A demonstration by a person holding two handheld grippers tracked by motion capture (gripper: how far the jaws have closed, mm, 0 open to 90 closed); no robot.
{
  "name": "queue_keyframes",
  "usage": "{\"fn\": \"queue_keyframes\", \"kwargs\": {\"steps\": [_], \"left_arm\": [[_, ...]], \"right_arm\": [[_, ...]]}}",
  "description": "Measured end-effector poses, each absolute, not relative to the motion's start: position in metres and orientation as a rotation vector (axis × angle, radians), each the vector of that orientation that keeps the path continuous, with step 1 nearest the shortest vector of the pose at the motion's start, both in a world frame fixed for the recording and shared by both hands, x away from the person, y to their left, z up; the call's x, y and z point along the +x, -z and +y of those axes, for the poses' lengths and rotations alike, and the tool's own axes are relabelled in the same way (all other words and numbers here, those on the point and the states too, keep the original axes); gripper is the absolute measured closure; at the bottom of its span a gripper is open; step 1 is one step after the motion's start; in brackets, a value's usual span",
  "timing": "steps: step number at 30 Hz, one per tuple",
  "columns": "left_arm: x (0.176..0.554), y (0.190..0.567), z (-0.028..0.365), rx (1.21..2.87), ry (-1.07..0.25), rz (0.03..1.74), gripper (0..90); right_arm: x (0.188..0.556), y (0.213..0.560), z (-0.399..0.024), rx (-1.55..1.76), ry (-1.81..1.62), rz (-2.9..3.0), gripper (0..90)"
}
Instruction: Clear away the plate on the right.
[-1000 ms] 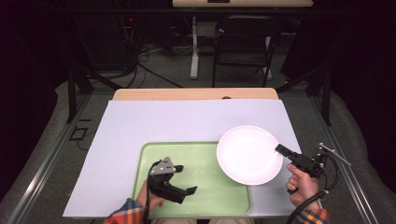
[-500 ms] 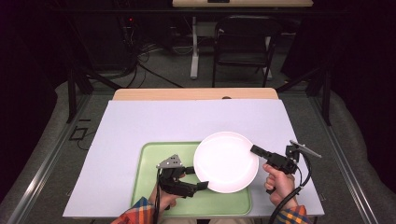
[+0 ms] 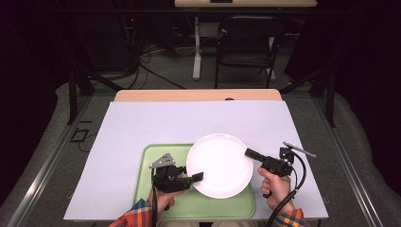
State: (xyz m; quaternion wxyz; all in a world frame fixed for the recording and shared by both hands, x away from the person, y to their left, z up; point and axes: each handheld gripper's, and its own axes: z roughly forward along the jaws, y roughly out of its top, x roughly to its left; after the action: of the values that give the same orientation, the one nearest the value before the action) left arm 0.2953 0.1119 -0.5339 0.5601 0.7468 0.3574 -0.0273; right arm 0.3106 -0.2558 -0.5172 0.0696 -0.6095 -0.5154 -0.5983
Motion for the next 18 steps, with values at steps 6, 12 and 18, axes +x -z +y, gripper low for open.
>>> {"fn": "queue_keyframes", "kwargs": {"steps": [6, 12, 18], "left_arm": [[0.297, 0.533, 0.118, 1.749, 0.062, 0.866, 61.5], [0.299, 0.528, 0.125, 1.727, 0.051, 0.879, 68.8], [0.3, 0.523, 0.131, 1.718, 0.045, 0.871, 73.7]], "right_arm": [[0.309, 0.516, -0.25, -1.839, 1.793, -1.666, 83.0], [0.307, 0.513, -0.243, -1.818, 1.8, -1.736, 80.4], [0.304, 0.507, -0.237, -1.781, 1.811, -1.84, 78.4]]}}
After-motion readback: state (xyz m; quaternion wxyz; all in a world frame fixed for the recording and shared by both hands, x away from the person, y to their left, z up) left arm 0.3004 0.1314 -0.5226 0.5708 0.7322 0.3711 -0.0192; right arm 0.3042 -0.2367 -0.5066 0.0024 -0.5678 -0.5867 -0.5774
